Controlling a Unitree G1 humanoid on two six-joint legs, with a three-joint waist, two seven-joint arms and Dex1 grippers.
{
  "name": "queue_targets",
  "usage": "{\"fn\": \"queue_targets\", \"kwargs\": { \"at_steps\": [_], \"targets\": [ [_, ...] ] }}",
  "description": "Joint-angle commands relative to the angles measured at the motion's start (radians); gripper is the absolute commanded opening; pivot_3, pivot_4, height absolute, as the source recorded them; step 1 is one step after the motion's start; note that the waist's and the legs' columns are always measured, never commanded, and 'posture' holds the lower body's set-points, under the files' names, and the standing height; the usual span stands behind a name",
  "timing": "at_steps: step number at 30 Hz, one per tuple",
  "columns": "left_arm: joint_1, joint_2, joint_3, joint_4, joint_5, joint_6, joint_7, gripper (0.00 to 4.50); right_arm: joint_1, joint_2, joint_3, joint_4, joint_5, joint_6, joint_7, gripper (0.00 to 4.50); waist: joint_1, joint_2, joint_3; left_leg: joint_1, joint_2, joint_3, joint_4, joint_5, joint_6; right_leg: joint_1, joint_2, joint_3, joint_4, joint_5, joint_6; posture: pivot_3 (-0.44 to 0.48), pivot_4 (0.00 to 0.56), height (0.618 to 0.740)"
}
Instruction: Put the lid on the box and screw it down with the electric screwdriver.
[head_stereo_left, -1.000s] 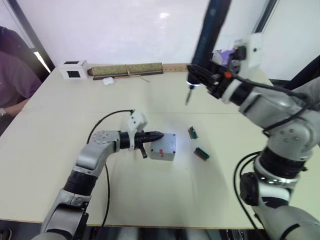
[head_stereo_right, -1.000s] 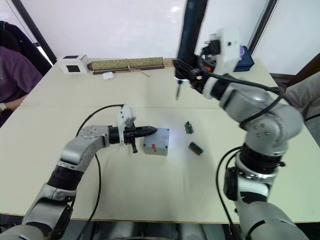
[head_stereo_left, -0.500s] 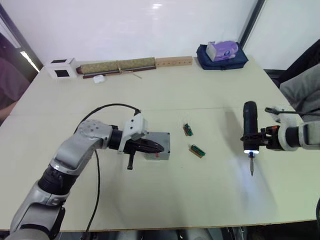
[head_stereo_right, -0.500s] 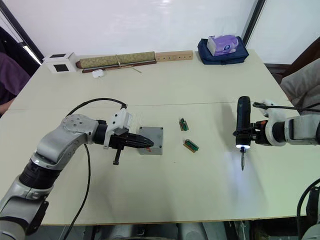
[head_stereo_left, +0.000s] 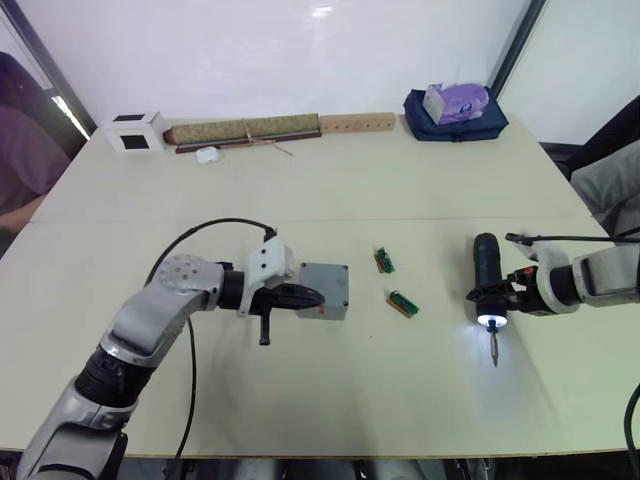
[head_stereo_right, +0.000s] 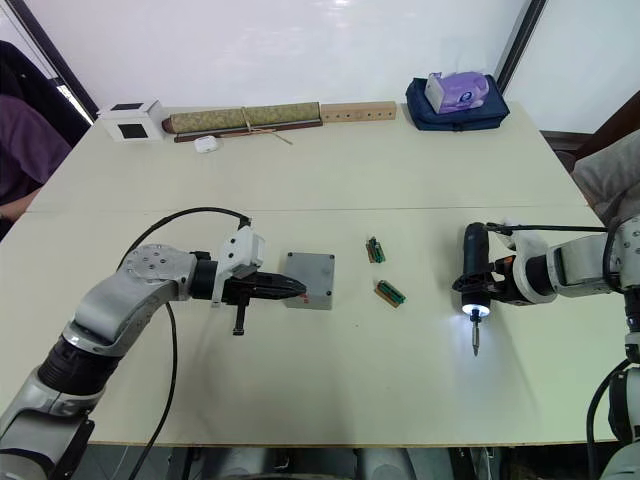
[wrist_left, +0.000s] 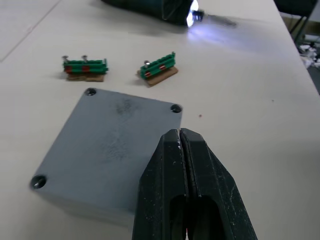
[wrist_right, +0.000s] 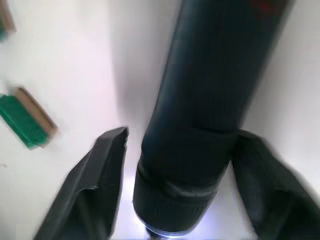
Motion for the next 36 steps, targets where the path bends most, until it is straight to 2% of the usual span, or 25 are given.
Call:
{"fn": "queue_targets", "kwargs": {
  "at_steps": [1, 8, 11, 13, 15, 18, 21, 24, 26, 30, 36],
  "targets": [
    [0.001, 0.008, 0.039, -0.009, -0.019, 0.005, 0.007, 0.00, -0.014, 0.014, -0.021, 0.000, -0.065, 0.006, 0.020, 4.44, 0.001, -0.002, 0.000, 0.000, 0.000, 0.000, 0.001, 0.000, 0.000, 0.000, 0.000, 0.000, 0.000, 0.000, 0.000, 0.000, 0.150, 0.740],
    [-0.035, 0.027, 0.102, 0.098, -0.044, 0.015, -0.005, 0.00, -0.065, 0.017, -0.060, -0.047, -0.186, 0.005, 0.108, 4.44, 0.001, -0.002, 0.000, 0.000, 0.000, -0.001, 0.004, 0.000, 0.000, 0.002, 0.000, -0.001, 0.001, 0.001, 0.001, 0.000, 0.150, 0.740],
    [-0.073, 0.054, 0.128, 0.191, -0.018, -0.016, -0.013, 0.00, -0.120, -0.052, -0.026, -0.158, -0.255, -0.068, 0.222, 4.44, -0.001, 0.000, 0.002, 0.000, 0.000, -0.001, 0.004, 0.000, 0.000, 0.001, 0.000, -0.001, 0.001, 0.001, 0.001, 0.000, 0.150, 0.740],
    [-0.105, 0.054, 0.136, 0.284, 0.009, -0.048, -0.001, 0.00, -0.146, -0.122, 0.058, -0.294, -0.400, -0.298, 0.367, 4.44, -0.001, 0.003, 0.004, -0.001, 0.000, 0.000, 0.005, 0.000, 0.000, 0.000, 0.000, 0.000, 0.002, 0.001, 0.001, 0.000, 0.150, 0.740],
    [-0.128, 0.028, 0.138, 0.377, 0.033, -0.081, 0.032, 0.00, -0.123, -0.115, 0.078, -0.404, -0.459, -0.442, 0.451, 4.44, -0.002, 0.003, 0.004, -0.001, 0.000, 0.000, 0.004, 0.000, 0.000, -0.001, 0.000, -0.001, 0.002, 0.001, 0.001, 0.000, 0.150, 0.740],
    [-0.131, -0.004, 0.120, 0.438, 0.079, -0.127, 0.062, 0.00, -0.022, -0.006, -0.001, -0.521, -0.391, -0.486, 0.511, 4.44, -0.004, -0.005, 0.001, -0.001, 0.001, -0.001, 0.004, -0.001, 0.001, 0.000, 0.001, -0.001, 0.001, 0.001, 0.001, 0.000, 0.150, 0.740],
    [-0.093, -0.047, 0.096, 0.418, 0.113, -0.128, 0.108, 0.00, 0.138, 0.092, 0.038, -0.777, -0.394, -0.590, 0.566, 4.44, 0.002, -0.006, 0.002, -0.001, 0.002, -0.003, 0.006, -0.001, 0.001, 0.002, 0.001, -0.003, 0.002, 0.001, 0.001, 0.000, 0.150, 0.740],
    [-0.042, -0.068, 0.075, 0.349, 0.117, -0.098, 0.123, 0.00, 0.211, 0.160, 0.112, -0.886, -0.443, -0.615, 0.555, 4.44, 0.005, -0.005, 0.002, -0.007, 0.001, -0.004, 0.009, -0.001, 0.001, -0.003, -0.002, -0.003, 0.004, 0.001, 0.002, 0.000, 0.150, 0.740],
    [-0.015, -0.082, 0.061, 0.312, 0.121, -0.078, 0.135, 0.00, 0.239, 0.215, 0.161, -0.918, -0.459, -0.613, 0.538, 4.44, 0.005, -0.006, 0.002, -0.016, 0.000, -0.004, 0.014, 0.000, 0.000, -0.010, -0.004, -0.003, 0.006, 0.003, 0.005, 0.000, 0.150, 0.740],
    [0.002, -0.094, 0.039, 0.285, 0.138, -0.069, 0.143, 0.00, 0.258, 0.288, 0.235, -0.946, -0.505, -0.597, 0.518, 4.44, 0.005, -0.006, 0.001, -0.015, -0.001, -0.005, 0.015, 0.000, -0.001, -0.009, -0.004, -0.003, 0.007, 0.005, 0.005, 0.000, 0.150, 0.740],
    [-0.023, -0.123, 0.005, 0.302, 0.165, -0.092, 0.136, 0.00, 0.261, 0.333, 0.302, -0.939, -0.580, -0.584, 0.500, 4.44, 0.001, -0.006, 0.001, -0.015, -0.001, -0.005, 0.015, 0.000, -0.001, -0.009, -0.002, -0.003, 0.007, 0.005, 0.005, 0.000, 0.150, 0.740]
  ]
}}
